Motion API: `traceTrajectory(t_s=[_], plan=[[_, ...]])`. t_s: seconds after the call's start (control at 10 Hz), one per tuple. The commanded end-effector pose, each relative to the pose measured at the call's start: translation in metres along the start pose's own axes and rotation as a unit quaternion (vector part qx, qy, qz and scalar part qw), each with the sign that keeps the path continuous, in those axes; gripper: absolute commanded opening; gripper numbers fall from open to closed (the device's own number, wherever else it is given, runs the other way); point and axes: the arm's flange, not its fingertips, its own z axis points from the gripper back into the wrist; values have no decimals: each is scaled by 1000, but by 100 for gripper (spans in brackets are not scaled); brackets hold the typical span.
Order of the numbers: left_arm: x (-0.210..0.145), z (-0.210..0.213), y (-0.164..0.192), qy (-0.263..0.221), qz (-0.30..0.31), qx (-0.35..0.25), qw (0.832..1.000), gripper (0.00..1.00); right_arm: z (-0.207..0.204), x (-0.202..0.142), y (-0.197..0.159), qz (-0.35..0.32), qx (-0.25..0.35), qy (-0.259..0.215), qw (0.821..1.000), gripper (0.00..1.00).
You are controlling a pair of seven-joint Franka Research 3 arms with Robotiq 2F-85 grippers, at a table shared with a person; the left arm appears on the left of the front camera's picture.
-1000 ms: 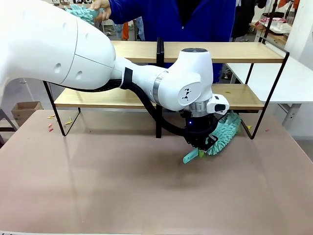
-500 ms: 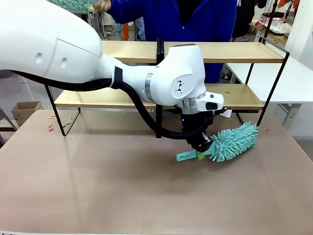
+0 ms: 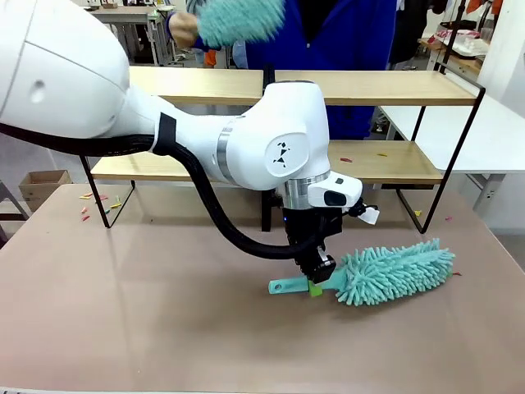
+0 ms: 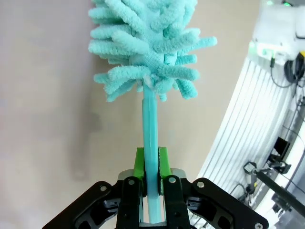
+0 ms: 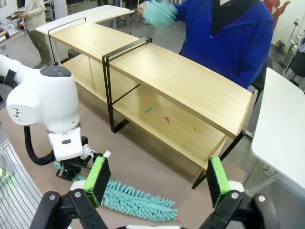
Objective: Clean the shelves.
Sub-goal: Clean another randomly selected level of the Shelf with the Duster.
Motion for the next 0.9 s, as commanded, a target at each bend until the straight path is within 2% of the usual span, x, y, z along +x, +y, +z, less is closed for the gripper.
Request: traceTrajectory(t_s=[0.0, 0.3, 0.7, 0.8], plan=[[-17, 11, -7, -41, -43, -12, 998, 13, 1, 0, 0, -2, -1, 1, 1000, 100], [-28, 31, -8, -139, -14, -19, 990, 13, 1, 0, 0, -2, -1, 1, 1000, 100], [-72, 58, -41, -217, 31, 76, 973, 13, 1, 0, 0, -2, -1, 1, 1000, 100], [-91, 62, -54, -220, 42, 105, 969, 13, 1, 0, 0, -2, -1, 1, 1000, 100]])
